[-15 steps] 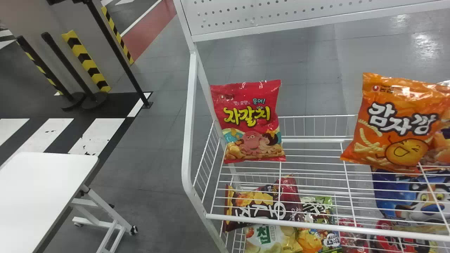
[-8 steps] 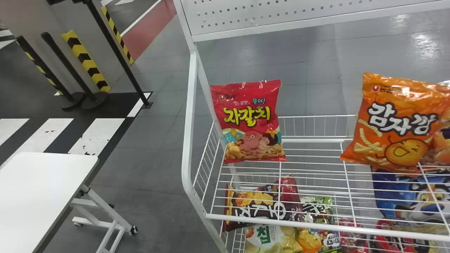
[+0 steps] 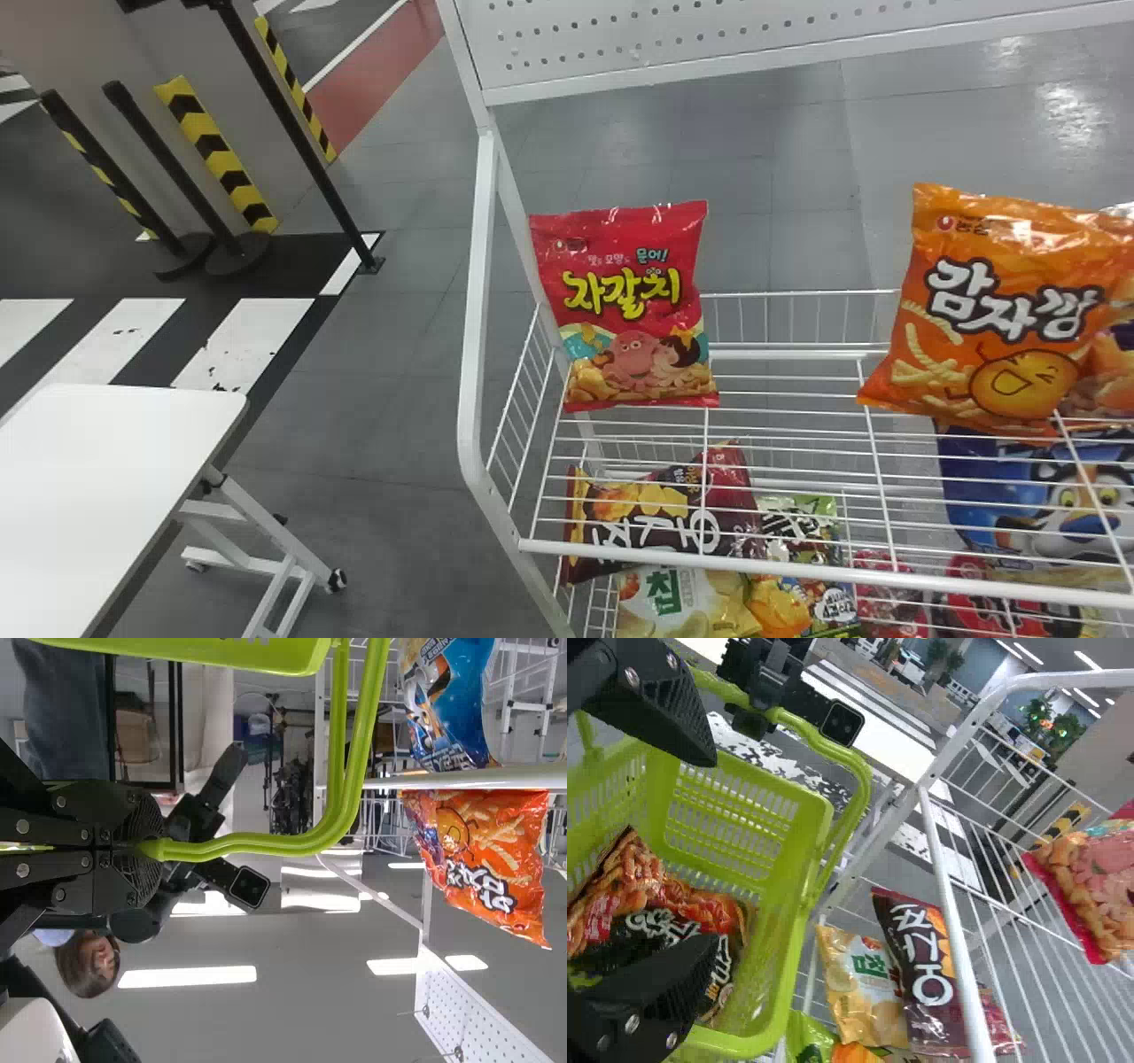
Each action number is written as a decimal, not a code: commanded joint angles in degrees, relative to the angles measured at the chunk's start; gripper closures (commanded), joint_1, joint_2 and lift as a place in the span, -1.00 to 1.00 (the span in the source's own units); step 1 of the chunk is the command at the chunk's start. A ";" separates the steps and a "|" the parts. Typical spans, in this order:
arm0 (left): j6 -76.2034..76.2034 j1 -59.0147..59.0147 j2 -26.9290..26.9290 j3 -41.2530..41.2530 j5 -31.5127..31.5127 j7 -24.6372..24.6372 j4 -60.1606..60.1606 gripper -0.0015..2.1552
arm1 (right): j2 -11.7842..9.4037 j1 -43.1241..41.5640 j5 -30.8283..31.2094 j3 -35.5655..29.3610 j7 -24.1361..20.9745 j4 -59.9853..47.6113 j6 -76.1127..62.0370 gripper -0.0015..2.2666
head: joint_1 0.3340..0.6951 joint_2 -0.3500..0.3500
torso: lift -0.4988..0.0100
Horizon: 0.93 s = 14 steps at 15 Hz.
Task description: Hold basket handle with left hand then pick spicy shrimp crackers with right hand and place into basket
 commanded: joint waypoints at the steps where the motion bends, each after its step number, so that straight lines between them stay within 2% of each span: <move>1: 0.00 0.09 -0.09 0.00 0.00 -0.74 0.20 0.98 | 0.17 1.46 -0.09 -2.42 -0.02 -1.62 -8.47 -0.95 | 1.00 1.00 | 0.92; 3: -0.17 0.09 -0.17 0.00 0.00 -0.74 0.28 0.98 | 0.87 2.69 -0.09 -4.35 -0.11 -2.06 -17.62 -0.95 | 1.00 0.99 | 0.92; 5: -0.17 0.09 -0.17 0.09 0.00 -0.74 0.28 0.98 | 2.45 2.95 0.09 -6.55 -0.81 -1.71 -22.36 -0.94 | 1.00 0.84 | 0.92; 6: -0.17 0.09 -0.17 0.09 0.00 -0.74 0.37 0.98 | 2.81 2.86 0.53 -7.25 -1.60 -1.09 -23.94 -0.94 | 1.00 0.69 | 0.92; 9: -0.17 0.09 -0.17 0.09 0.00 -0.74 0.28 0.98 | 3.77 2.95 2.11 -8.83 -5.12 3.13 -35.02 -0.94 | 1.00 0.50 | 0.92; 10: -0.17 0.09 -0.17 0.18 0.00 -0.74 0.28 0.98 | 4.92 2.95 2.72 -9.27 -5.74 4.71 -38.71 -0.94 | 1.00 0.36 | 0.92; 14: 0.00 0.09 -0.26 0.00 0.00 -0.74 0.28 0.98 | 6.64 4.01 3.52 -9.10 -9.69 12.71 -61.03 -0.94 | 1.00 0.15 | 0.92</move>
